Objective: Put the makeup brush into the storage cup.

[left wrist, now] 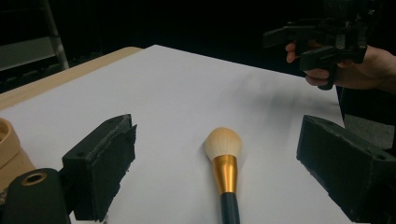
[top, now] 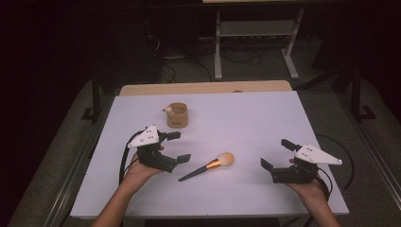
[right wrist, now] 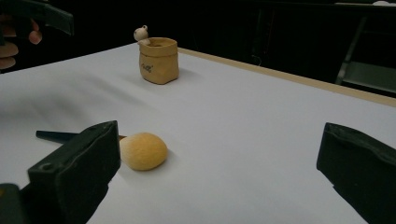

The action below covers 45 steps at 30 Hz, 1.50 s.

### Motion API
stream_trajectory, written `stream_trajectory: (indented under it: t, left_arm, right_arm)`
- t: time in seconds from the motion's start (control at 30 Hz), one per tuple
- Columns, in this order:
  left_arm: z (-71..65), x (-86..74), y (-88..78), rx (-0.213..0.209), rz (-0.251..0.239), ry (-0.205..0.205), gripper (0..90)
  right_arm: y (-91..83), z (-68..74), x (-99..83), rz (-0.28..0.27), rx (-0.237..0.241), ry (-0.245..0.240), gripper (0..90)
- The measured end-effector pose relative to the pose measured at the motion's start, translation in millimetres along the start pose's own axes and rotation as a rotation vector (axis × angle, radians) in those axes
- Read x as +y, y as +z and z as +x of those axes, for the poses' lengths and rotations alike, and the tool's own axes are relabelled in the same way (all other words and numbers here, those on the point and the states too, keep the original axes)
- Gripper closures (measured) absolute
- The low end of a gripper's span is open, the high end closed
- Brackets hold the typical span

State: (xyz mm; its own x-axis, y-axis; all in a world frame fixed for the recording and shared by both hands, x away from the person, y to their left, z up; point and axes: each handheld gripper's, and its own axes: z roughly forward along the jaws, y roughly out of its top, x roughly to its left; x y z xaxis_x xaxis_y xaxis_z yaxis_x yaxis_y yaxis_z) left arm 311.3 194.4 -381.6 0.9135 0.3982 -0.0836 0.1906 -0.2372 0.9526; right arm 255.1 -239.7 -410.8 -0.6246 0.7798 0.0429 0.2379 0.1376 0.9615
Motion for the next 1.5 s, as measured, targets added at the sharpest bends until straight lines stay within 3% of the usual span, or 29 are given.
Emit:
stream_trajectory:
  t: [1.5]
  left_arm:
    - [-1.4,21.7,43.3,-0.079,0.018,0.046,11.8]
  right_arm:
    - [4.4,-0.5,-0.2,0.002,0.002,0.004,0.0]
